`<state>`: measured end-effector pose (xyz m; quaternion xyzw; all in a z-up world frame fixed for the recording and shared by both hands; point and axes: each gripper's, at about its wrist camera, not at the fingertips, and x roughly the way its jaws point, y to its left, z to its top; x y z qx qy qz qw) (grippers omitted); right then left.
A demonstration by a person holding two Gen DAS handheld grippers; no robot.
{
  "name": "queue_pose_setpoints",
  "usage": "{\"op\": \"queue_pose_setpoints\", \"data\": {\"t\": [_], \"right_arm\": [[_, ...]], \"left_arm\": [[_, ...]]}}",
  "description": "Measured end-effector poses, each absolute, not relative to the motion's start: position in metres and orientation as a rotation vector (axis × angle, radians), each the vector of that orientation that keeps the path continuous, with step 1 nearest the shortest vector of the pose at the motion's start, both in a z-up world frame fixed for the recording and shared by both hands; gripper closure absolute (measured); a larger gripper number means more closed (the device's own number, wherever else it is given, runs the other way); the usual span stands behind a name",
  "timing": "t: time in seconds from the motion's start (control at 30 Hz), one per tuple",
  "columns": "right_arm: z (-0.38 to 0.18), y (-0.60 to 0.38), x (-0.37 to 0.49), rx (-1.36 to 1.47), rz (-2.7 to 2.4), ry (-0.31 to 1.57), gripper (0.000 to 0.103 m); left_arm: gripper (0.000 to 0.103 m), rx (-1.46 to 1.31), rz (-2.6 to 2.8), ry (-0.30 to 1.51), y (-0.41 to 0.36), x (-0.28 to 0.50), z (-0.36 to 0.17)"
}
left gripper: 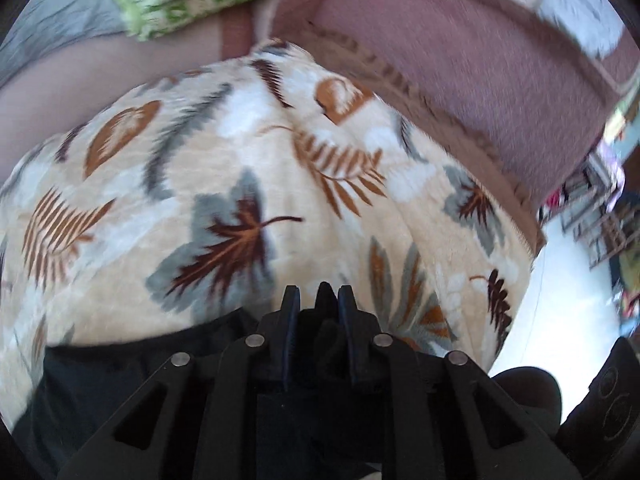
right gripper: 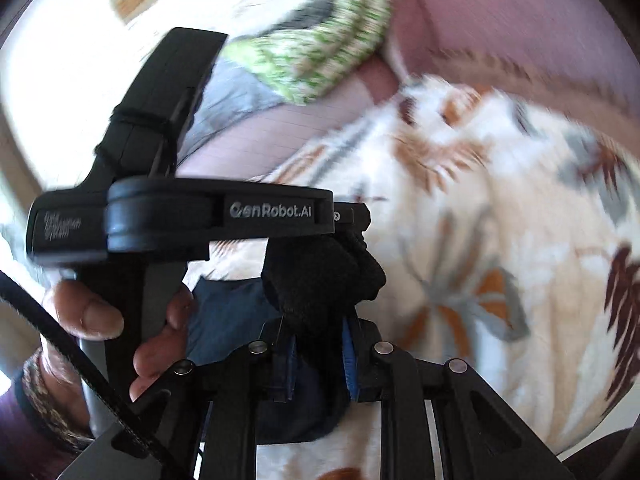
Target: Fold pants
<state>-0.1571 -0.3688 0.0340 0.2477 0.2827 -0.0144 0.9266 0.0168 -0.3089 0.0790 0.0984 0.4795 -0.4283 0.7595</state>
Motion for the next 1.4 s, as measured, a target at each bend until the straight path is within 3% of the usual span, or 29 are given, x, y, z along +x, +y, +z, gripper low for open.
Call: {"op": "queue_pose_setpoints", "data": {"t": [0.33, 0.4, 0.53, 0.57, 0.6, 0.67, 0.7, 0.97, 1.23, 1.4], "right_arm": [[0.041, -0.277, -0.111, 0.313, 0.194, 0.690, 0.083], [0.033, -0.256, -0.101, 0.271, 0.237, 0.723, 0.083], [0.017, -0.224, -0.084, 0.173, 0.289, 0.765, 0.077], [0.013, -0.216, -0.083, 0.165, 0.313, 0.772, 0.072], [0.010, -0.213, -0.082, 0.176, 0.352, 0.778, 0.057], [0.008, -0.206, -0.081, 0.225, 0.455, 0.779, 0.037], [0.007, -0.201, -0.083, 0.236, 0.490, 0.780, 0.033], [0.007, -0.185, -0.094, 0.181, 0.622, 0.845, 0.030], [0.059, -0.228, -0.073, 0.401, 0.567, 0.798, 0.031], [0.037, -0.235, -0.020, 0.673, 0.496, 0.860, 0.033]], "left_arm": [[0.084, -0.108, -0.756, 1.101, -0.170, 0.061, 0.055], [0.080, -0.166, -0.708, 1.114, -0.145, 0.068, 0.045], [0.057, -0.283, -0.662, 1.110, -0.103, 0.073, 0.039], [0.052, -0.318, -0.651, 1.096, -0.089, 0.071, 0.040], [0.049, -0.348, -0.636, 1.082, -0.075, 0.068, 0.041], [0.042, -0.403, -0.603, 1.051, -0.049, 0.060, 0.043], [0.041, -0.435, -0.584, 1.036, -0.035, 0.055, 0.043], [0.040, -0.526, -0.440, 0.956, 0.029, 0.014, 0.043], [0.039, -0.459, -0.332, 0.801, 0.059, -0.010, 0.058], [0.038, -0.475, -0.170, 0.748, 0.102, -0.016, 0.060]]}}
